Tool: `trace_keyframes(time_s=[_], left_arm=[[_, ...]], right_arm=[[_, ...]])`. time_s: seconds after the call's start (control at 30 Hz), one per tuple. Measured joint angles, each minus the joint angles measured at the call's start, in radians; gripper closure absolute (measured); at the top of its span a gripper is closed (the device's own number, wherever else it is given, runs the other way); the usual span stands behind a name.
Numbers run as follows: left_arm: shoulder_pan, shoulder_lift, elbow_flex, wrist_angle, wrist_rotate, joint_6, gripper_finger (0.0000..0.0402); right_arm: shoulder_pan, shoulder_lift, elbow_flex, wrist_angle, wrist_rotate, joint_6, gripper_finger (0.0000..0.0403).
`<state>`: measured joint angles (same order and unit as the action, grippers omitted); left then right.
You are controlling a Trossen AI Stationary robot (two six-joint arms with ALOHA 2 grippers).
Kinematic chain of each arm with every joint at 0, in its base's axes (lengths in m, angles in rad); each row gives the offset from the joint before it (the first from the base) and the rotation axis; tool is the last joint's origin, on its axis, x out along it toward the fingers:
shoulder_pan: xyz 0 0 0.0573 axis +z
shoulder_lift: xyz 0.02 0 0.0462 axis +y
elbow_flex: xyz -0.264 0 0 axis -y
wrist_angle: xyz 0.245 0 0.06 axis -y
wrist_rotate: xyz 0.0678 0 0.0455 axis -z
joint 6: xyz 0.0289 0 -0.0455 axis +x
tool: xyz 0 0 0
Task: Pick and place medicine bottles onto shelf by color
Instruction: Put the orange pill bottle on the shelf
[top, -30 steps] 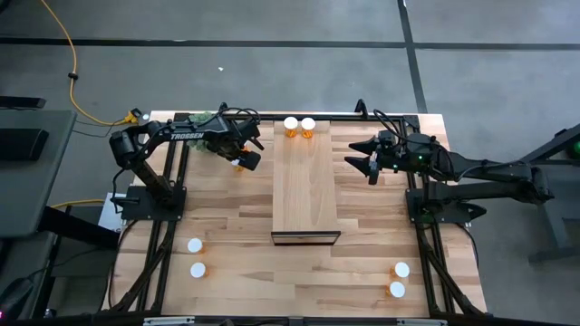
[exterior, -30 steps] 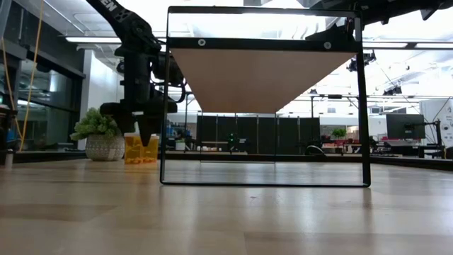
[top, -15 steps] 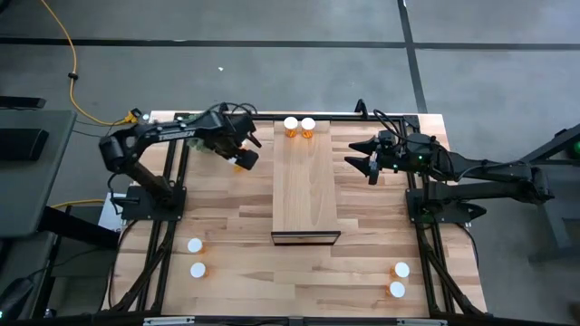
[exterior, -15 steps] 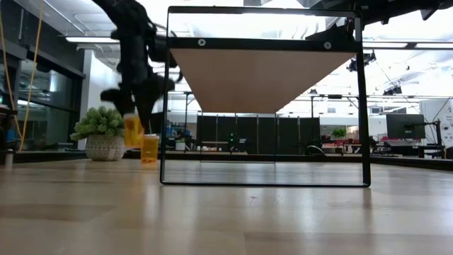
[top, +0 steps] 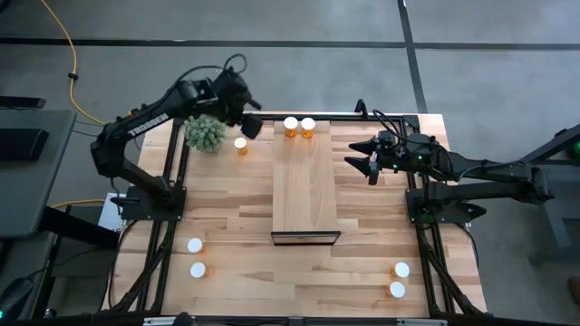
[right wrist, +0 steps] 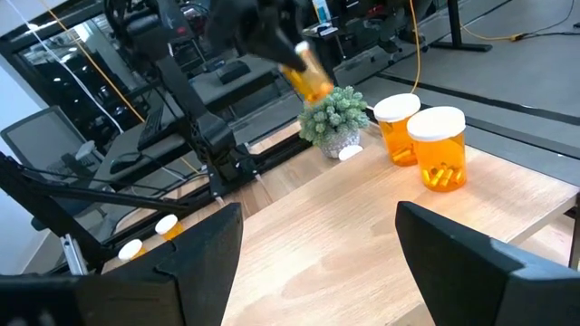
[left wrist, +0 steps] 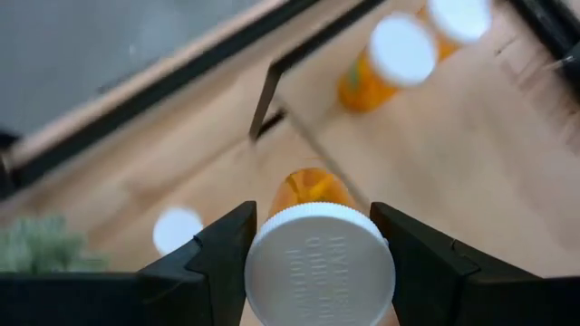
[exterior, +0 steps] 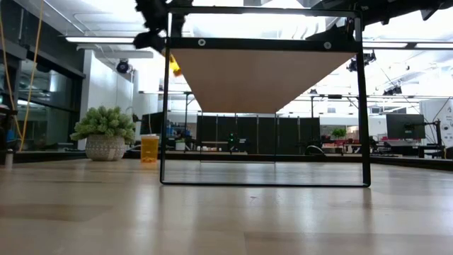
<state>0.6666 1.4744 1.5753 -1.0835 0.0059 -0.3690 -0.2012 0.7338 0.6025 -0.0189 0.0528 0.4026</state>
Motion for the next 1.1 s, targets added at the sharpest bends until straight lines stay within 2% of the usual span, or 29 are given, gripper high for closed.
trace_keyframes(time_s=[0.2, 0.4, 0.7, 1.1], left_arm=[[-0.004, 0.169, 0.211, -0.098, -0.002, 0.066, 0.0206], [-0.019, 0.286, 0.298, -0.1, -0.008, 0.074, 0.0205], [-0.028, 0.371, 0.306, -0.101, -0.044, 0.069, 0.0203], [-0.049, 0.388, 0.307, -0.041, -0.043, 0.061, 0.0202]], right_arm=[[0.0, 0.0, 0.0, 0.0, 0.0, 0.0, 0.0121], [0.0, 0.0, 0.0, 0.0, 0.0, 0.0, 0.0121], [0.0, 0.0, 0.0, 0.0, 0.0, 0.0, 0.0121], [0.0, 0.0, 0.0, 0.0, 0.0, -0.002, 0.0121]])
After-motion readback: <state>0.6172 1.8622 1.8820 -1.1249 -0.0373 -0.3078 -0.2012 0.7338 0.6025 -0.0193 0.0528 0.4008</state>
